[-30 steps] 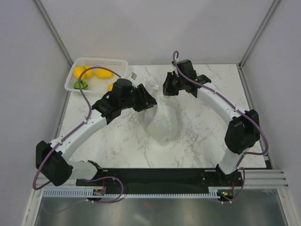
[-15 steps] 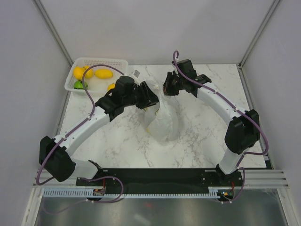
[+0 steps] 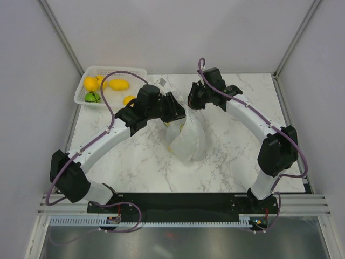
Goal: Place the fake fruits into the plastic bag and tie a complex knot
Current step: Tie the plastic bag at the center of the board.
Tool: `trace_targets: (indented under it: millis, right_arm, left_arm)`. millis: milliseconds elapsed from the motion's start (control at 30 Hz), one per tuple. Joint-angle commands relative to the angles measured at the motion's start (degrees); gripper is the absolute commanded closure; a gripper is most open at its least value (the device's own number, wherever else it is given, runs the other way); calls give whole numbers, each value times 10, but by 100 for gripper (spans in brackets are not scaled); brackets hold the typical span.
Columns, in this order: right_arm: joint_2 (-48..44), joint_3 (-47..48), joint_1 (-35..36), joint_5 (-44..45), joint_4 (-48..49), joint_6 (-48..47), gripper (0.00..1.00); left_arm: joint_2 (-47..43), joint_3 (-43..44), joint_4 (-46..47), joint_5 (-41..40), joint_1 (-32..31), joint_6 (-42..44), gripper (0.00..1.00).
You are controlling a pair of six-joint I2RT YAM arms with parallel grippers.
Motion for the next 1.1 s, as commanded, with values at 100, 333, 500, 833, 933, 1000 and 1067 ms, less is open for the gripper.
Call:
trace_targets:
  millis: [100, 333, 500, 833, 933, 1000, 1067]
  right_arm:
    - [-4, 28, 1, 11, 1, -8, 100]
    - [-4, 27, 0, 13, 0, -8, 100]
    - [-3, 28, -1, 14, -2, -9, 100]
    - [-2, 33, -14, 30, -19, -24, 100]
    - [0, 41, -20, 40, -31, -38, 100]
    - [0, 45, -21, 45, -38, -46, 100]
    - [1, 48, -21, 48, -41, -49, 100]
  left_arm:
    - [10, 25, 23, 30, -7, -27, 56]
    - [3, 15, 22, 35, -10, -35, 62]
    - [13, 24, 22, 50, -11, -34, 85]
    - [20, 67, -60, 80, -6, 24, 98]
    - [20, 89, -125, 75, 4, 67, 98]
    - [18, 98, -160, 73, 12, 92, 98]
    - [19, 103, -180, 71, 18, 111, 98]
